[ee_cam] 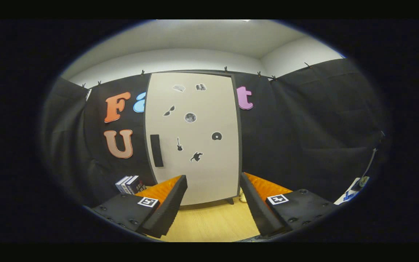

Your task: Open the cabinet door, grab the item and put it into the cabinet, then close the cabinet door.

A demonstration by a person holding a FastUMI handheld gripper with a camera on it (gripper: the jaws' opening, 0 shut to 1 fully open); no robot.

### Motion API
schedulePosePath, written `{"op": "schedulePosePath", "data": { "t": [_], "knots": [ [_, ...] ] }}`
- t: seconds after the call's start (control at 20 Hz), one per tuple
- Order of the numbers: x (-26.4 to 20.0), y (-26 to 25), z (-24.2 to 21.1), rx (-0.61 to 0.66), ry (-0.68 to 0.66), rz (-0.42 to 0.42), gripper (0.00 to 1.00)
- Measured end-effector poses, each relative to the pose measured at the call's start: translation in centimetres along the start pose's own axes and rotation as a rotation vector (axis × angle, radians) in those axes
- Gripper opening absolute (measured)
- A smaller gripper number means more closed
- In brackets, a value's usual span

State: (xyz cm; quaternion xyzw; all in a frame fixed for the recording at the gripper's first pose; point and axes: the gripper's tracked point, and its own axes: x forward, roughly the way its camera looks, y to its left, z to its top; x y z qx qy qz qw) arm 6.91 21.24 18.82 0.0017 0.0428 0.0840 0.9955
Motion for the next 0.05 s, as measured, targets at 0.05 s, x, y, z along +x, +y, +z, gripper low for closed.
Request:
{"op": "schedulePosePath", "data": {
  "t": [0.05],
  "knots": [
    [-0.4, -0.49, 0.19, 0.003, -0.004, -0.008, 0.93]
  ]
}}
